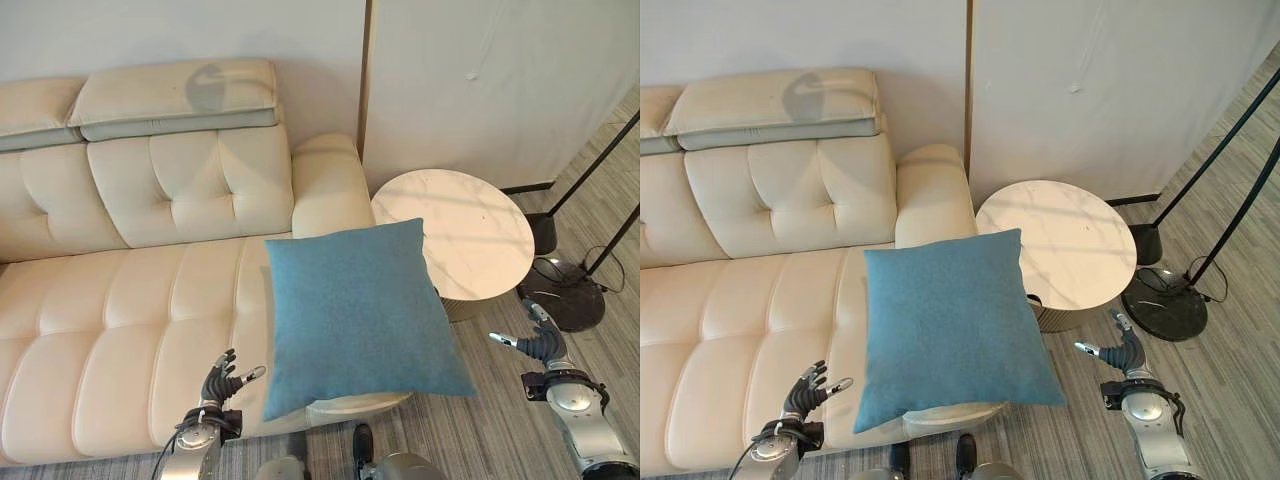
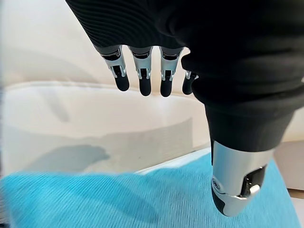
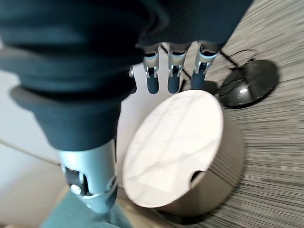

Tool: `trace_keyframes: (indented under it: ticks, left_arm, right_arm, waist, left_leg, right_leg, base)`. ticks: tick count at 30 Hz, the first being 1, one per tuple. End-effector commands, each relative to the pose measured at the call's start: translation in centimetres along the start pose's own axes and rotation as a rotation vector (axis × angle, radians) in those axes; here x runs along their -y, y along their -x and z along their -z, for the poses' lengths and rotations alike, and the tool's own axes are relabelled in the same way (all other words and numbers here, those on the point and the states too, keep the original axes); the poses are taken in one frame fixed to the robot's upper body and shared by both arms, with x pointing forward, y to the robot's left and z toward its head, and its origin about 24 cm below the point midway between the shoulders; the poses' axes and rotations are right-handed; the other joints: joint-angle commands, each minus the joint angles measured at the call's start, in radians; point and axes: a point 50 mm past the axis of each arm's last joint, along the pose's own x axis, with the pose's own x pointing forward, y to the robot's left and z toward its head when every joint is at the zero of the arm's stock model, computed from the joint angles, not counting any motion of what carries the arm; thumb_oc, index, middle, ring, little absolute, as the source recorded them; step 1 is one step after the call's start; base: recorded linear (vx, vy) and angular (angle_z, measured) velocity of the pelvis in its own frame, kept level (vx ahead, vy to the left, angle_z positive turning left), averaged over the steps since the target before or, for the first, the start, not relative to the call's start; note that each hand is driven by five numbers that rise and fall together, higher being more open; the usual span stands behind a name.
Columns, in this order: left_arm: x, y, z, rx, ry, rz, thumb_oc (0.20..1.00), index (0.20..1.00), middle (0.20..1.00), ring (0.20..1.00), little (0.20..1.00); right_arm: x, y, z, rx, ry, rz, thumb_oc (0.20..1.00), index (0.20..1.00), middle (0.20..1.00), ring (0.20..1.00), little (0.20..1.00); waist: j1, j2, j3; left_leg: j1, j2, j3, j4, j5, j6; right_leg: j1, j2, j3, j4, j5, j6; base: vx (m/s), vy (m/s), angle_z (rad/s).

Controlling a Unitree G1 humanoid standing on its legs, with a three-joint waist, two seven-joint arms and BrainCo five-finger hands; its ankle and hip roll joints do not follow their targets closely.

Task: Pick up all the scattered cushions and arrange them neatly on the sofa.

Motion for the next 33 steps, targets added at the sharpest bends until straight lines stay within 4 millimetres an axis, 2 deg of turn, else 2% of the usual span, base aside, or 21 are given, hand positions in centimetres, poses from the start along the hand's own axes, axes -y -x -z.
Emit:
trace_keyframes:
  ticks: [1, 5, 6, 7, 9, 10, 11, 12, 13, 14, 16, 17, 18, 19, 20, 22, 23, 25, 31, 32, 33]
  left_arm:
    - [-1.9, -0.2, -0.9, 0.042, -0.003, -0.044, 1.0, 1.0, 1.0, 1.0, 1.0]
    - [-1.6, -1.0, -1.3, 0.023, -0.019, -0.045, 1.0, 1.0, 1.0, 1.0, 1.0]
    - [-0.8, -1.6, -1.8, 0.027, -0.032, -0.028, 1.0, 1.0, 1.0, 1.0, 1.0]
    - [-0.8, -1.7, -1.9, 0.028, -0.032, -0.029, 1.0, 1.0, 1.0, 1.0, 1.0]
    - [0.3, -2.2, -2.7, 0.045, -0.038, -0.003, 1.0, 1.0, 1.0, 1.0, 1.0]
    - [1.0, -2.6, -3.4, 0.063, -0.04, 0.013, 1.0, 1.0, 1.0, 1.0, 1.0]
    - [2.7, -3.1, -4.9, 0.103, -0.033, 0.05, 1.0, 1.0, 1.0, 1.0, 1.0]
    - [2.7, -3.1, -4.9, 0.103, -0.033, 0.05, 1.0, 1.0, 1.0, 1.0, 1.0]
    - [4.7, -3.6, -6.8, 0.154, -0.022, 0.086, 1.0, 1.0, 1.0, 1.0, 1.0]
    - [6.1, -3.8, -8.2, 0.189, -0.001, 0.111, 1.0, 1.0, 1.0, 1.0, 1.0]
    - [7.2, -3.9, -9.2, 0.213, 0.008, 0.13, 1.0, 1.0, 1.0, 1.0, 1.0]
    - [7.2, -3.9, -9.2, 0.213, 0.008, 0.13, 1.0, 1.0, 1.0, 1.0, 1.0]
    - [10.6, -3.9, -13.2, 0.32, 0.03, 0.2, 1.0, 1.0, 1.0, 1.0, 1.0]
    - [11.4, -3.8, -14.4, 0.348, 0.035, 0.223, 0.893, 0.893, 0.893, 0.893, 0.893]
    - [11.9, -3.7, -15.2, 0.372, 0.049, 0.23, 0.2, 0.2, 0.2, 0.2, 0.2]
    - [12.7, -3.5, -16.9, 0.415, 0.082, 0.248, 0.2, 0.2, 0.2, 0.2, 0.2]
    - [12.7, -3.5, -16.9, 0.415, 0.083, 0.248, 0.2, 0.2, 0.2, 0.2, 0.2]
    - [13.3, -2.9, -18.9, 0.482, 0.126, 0.265, 0.2, 0.2, 0.2, 0.2, 0.2]
    - [13.9, -1.1, -20.2, 0.577, 0.211, 0.338, 0.2, 0.2, 0.2, 0.2, 0.2]
    - [13.6, -0.4, -20.2, 0.607, 0.231, 0.366, 0.2, 0.2, 0.2, 0.2, 0.2]
    - [13.6, -0.4, -20.1, 0.606, 0.231, 0.366, 0.2, 0.2, 0.2, 0.2, 0.2]
  right_arm:
    - [0.6, -1.0, -1.5, 0.047, -0.026, 0.024, 1.0, 1.0, 1.0, 1.0, 1.0]
    - [-1.3, -1.9, -1.9, 0.018, -0.078, -0.023, 1.0, 1.0, 1.0, 1.0, 1.0]
    - [-2.7, -2.2, -2.5, 0.02, -0.112, -0.065, 1.0, 1.0, 1.0, 1.0, 1.0]
    - [-2.7, -2.2, -2.6, 0.021, -0.113, -0.065, 1.0, 1.0, 1.0, 1.0, 1.0]
    - [-4.2, -2.5, -3.6, 0.044, -0.123, -0.116, 1.0, 1.0, 1.0, 1.0, 1.0]
    - [-5.0, -2.6, -4.4, 0.065, -0.123, -0.142, 1.0, 1.0, 1.0, 1.0, 1.0]
    - [-6.9, -2.7, -6.8, 0.138, -0.137, -0.203, 1.0, 1.0, 1.0, 1.0, 1.0]
    - [-6.9, -2.7, -6.8, 0.138, -0.137, -0.203, 1.0, 1.0, 1.0, 1.0, 1.0]
    - [-9.2, -2.5, -9.9, 0.226, -0.177, -0.274, 1.0, 1.0, 1.0, 1.0, 1.0]
    - [-10.6, -2.2, -11.9, 0.286, -0.213, -0.319, 1.0, 1.0, 1.0, 1.0, 1.0]
    - [-11.6, -1.9, -13.4, 0.326, -0.238, -0.349, 1.0, 1.0, 1.0, 1.0, 1.0]
    - [-11.6, -1.9, -13.4, 0.326, -0.238, -0.349, 1.0, 1.0, 1.0, 1.0, 1.0]
    - [-14.0, -0.6, -18.1, 0.459, -0.303, -0.441, 0.724, 0.724, 0.724, 0.724, 0.724]
    - [-14.4, -0.2, -19.2, 0.488, -0.318, -0.464, 0.2, 0.2, 0.2, 0.2, 0.2]
    - [-14.8, 0.2, -20.0, 0.514, -0.338, -0.483, 0.2, 0.2, 0.2, 0.2, 0.2]
    - [-15.0, 0.8, -21.3, 0.549, -0.396, -0.51, 0.2, 0.2, 0.2, 0.2, 0.2]
    - [-15.0, 0.8, -21.3, 0.549, -0.397, -0.51, 0.2, 0.2, 0.2, 0.2, 0.2]
    - [-14.7, 1.3, -22.0, 0.576, -0.488, -0.524, 0.2, 0.2, 0.2, 0.2, 0.2]
    - [-14.0, 2.1, -21.5, 0.607, -0.554, -0.546, 0.2, 0.2, 0.2, 0.2, 0.2]
    - [-13.4, 2.3, -20.4, 0.607, -0.54, -0.543, 0.2, 0.2, 0.2, 0.2, 0.2]
    - [-13.4, 2.3, -20.3, 0.606, -0.539, -0.543, 0.2, 0.2, 0.2, 0.2, 0.2]
  waist:
    - [0.038, -0.023, -0.033]
    - [0.043, -0.026, -0.032]
    - [0.041, -0.025, -0.03]
    - [0.041, -0.025, -0.03]
    - [0.038, -0.021, -0.027]
    - [0.038, -0.021, -0.024]
    - [0.036, -0.018, -0.01]
    - [0.036, -0.018, -0.011]
    - [0.034, -0.017, 0.002]
    - [0.035, -0.017, 0.017]
    - [0.034, -0.019, 0.023]
    - [0.034, -0.019, 0.023]
    - [0.031, -0.023, 0.056]
    - [0.029, -0.025, 0.063]
    - [0.028, -0.026, 0.069]
    - [0.026, -0.027, 0.079]
    - [0.026, -0.027, 0.08]
    - [0.022, -0.025, 0.086]
    - [0.016, -0.022, 0.072]
    - [0.014, -0.019, 0.057]
    - [0.015, -0.019, 0.058]
  left_leg:
    - [-0.02, -0.027, 0.0, 0.079, -0.128, -0.011]
    - [-0.013, -0.033, 0.017, 0.054, -0.128, -0.005]
    - [-0.017, -0.035, 0.022, 0.043, -0.125, -0.003]
    - [-0.018, -0.035, 0.022, 0.043, -0.125, -0.003]
    - [-0.03, -0.034, 0.025, 0.031, -0.121, -0.002]
    - [-0.039, -0.034, 0.028, 0.028, -0.119, -0.002]
    - [-0.067, -0.032, 0.029, 0.028, -0.113, 0.0]
    - [-0.068, -0.032, 0.029, 0.028, -0.113, 0.0]
    - [-0.095, -0.03, 0.03, 0.027, -0.106, 0.003]
    - [-0.109, -0.029, 0.03, 0.029, -0.102, 0.004]
    - [-0.127, -0.031, 0.027, 0.032, -0.096, 0.005]
    - [-0.128, -0.031, 0.027, 0.032, -0.096, 0.005]
    - [-0.17, -0.031, 0.02, 0.039, -0.078, 0.003]
    - [-0.176, -0.031, 0.018, 0.039, -0.074, 0.003]
    - [-0.181, -0.031, 0.017, 0.037, -0.068, 0.002]
    - [-0.187, -0.031, 0.013, 0.029, -0.057, -0.001]
    - [-0.186, -0.031, 0.013, 0.028, -0.057, -0.001]
    - [-0.187, -0.03, 0.012, 0.004, -0.041, -0.005]
    - [-0.165, -0.028, 0.018, -0.008, -0.045, -0.008]
    - [-0.143, -0.029, 0.019, -0.008, -0.052, -0.006]
    - [-0.142, -0.029, 0.019, -0.008, -0.052, -0.006]
  right_leg:
    - [-0.067, -0.107, 0.0, 0.034, -0.078, 0.136]
    - [-0.076, -0.11, 0.007, 0.021, -0.069, 0.144]
    - [-0.087, -0.112, 0.011, 0.013, -0.062, 0.147]
    - [-0.088, -0.112, 0.012, 0.013, -0.061, 0.147]
    - [-0.108, -0.111, 0.019, 0.006, -0.054, 0.15]
    - [-0.122, -0.111, 0.022, 0.005, -0.05, 0.151]
    - [-0.156, -0.11, 0.028, 0.006, -0.041, 0.152]
    - [-0.157, -0.11, 0.028, 0.006, -0.041, 0.152]
    - [-0.189, -0.107, 0.036, 0.008, -0.034, 0.152]
    - [-0.204, -0.105, 0.038, 0.013, -0.03, 0.152]
    - [-0.222, -0.105, 0.041, 0.017, -0.026, 0.151]
    - [-0.223, -0.105, 0.041, 0.017, -0.026, 0.151]
    - [-0.264, -0.107, 0.039, 0.033, -0.016, 0.148]
    - [-0.269, -0.107, 0.038, 0.036, -0.015, 0.148]
    - [-0.275, -0.108, 0.036, 0.039, -0.014, 0.147]
    - [-0.284, -0.108, 0.031, 0.043, -0.014, 0.147]
    - [-0.284, -0.108, 0.031, 0.044, -0.014, 0.147]
    - [-0.293, -0.111, 0.023, 0.048, -0.014, 0.148]
    - [-0.276, -0.111, 0.015, 0.044, -0.019, 0.149]
    - [-0.257, -0.11, 0.014, 0.042, -0.023, 0.15]
    - [-0.255, -0.11, 0.014, 0.042, -0.023, 0.15]
  base:
    - [0.05, 0.032, 0.05]
    - [0.03, 0.008, 0.03]
    - [0.0, 0.008, -0.03]
    - [-0.01, 0.008, -0.04]
    - [-0.05, 0.0, -0.13]
    - [-0.13, -0.004, -0.2]
    - [-0.11, -0.005, -0.14]
    - [-0.16, -0.002, -0.05]
    - [-0.13, -0.006, -0.05]
    - [-0.13, -0.007, -0.1]
    - [-0.07, -0.005, -0.1]
    - [-0.16, -0.007, -0.03]
    - [-0.14, -0.009, -0.02]
    - [-0.16, -0.017, 0.0]
    - [-0.05, -0.011, 0.02]
    - [-0.04, -0.006, 0.03]
    - [-0.04, 0.0, 0.04]
    - [-0.05, -0.003, 0.04]
    - [0.0, 0.003, 0.02]
    - [0.02, 0.011, 0.06]
    - [0.06, 0.031, 0.05]
